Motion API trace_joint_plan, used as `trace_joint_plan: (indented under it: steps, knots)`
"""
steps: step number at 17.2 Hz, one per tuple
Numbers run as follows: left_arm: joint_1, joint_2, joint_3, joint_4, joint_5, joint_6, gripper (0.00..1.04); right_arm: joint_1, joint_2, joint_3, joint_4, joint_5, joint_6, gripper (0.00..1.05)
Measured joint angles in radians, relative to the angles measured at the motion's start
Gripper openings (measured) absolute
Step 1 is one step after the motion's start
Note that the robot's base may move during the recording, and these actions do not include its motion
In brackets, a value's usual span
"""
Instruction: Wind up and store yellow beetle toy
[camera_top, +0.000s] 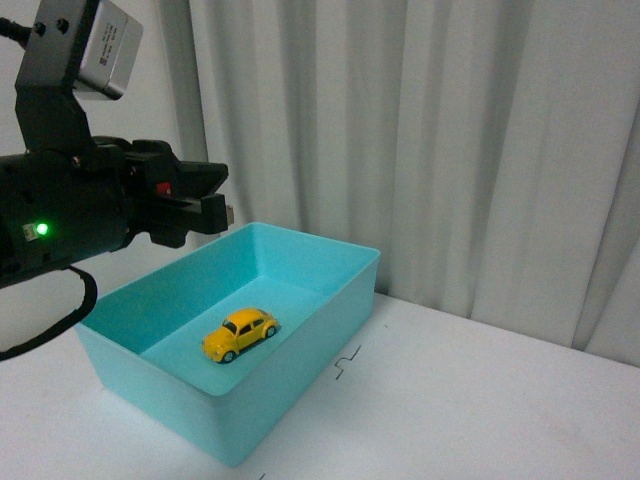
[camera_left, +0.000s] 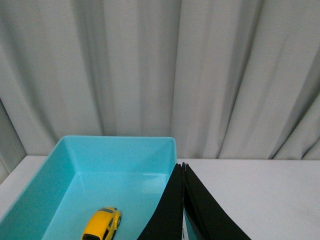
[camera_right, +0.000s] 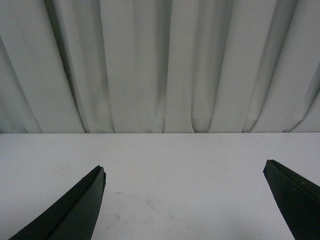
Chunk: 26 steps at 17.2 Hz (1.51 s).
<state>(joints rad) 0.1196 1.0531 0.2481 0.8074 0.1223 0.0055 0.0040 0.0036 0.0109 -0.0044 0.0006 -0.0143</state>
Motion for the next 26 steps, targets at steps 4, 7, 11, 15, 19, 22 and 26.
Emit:
trace_joint_plan:
  steps: [4, 7, 11, 15, 19, 22, 26]
  knots:
    - [-0.030, -0.092, -0.078, -0.035, -0.029, -0.002, 0.02, 0.000, 0.000, 0.000, 0.000, 0.000, 0.000, 0.98]
    - [-0.037, -0.134, -0.100, -0.048, -0.040, -0.002, 0.02, 0.000, 0.000, 0.000, 0.000, 0.000, 0.000, 0.98]
    - [-0.111, -0.210, -0.134, -0.087, -0.112, -0.002, 0.02, 0.000, 0.000, 0.000, 0.000, 0.000, 0.000, 0.98]
    - [-0.119, -0.455, -0.238, -0.230, -0.122, -0.002, 0.02, 0.000, 0.000, 0.000, 0.000, 0.000, 0.000, 0.98]
    - [-0.119, -0.591, -0.238, -0.352, -0.122, -0.002, 0.02, 0.000, 0.000, 0.000, 0.000, 0.000, 0.000, 0.98]
    - [-0.119, -0.666, -0.238, -0.419, -0.122, -0.002, 0.02, 0.000, 0.000, 0.000, 0.000, 0.000, 0.000, 0.98]
    - [-0.119, -0.752, -0.238, -0.507, -0.122, -0.002, 0.02, 0.000, 0.000, 0.000, 0.000, 0.000, 0.000, 0.98]
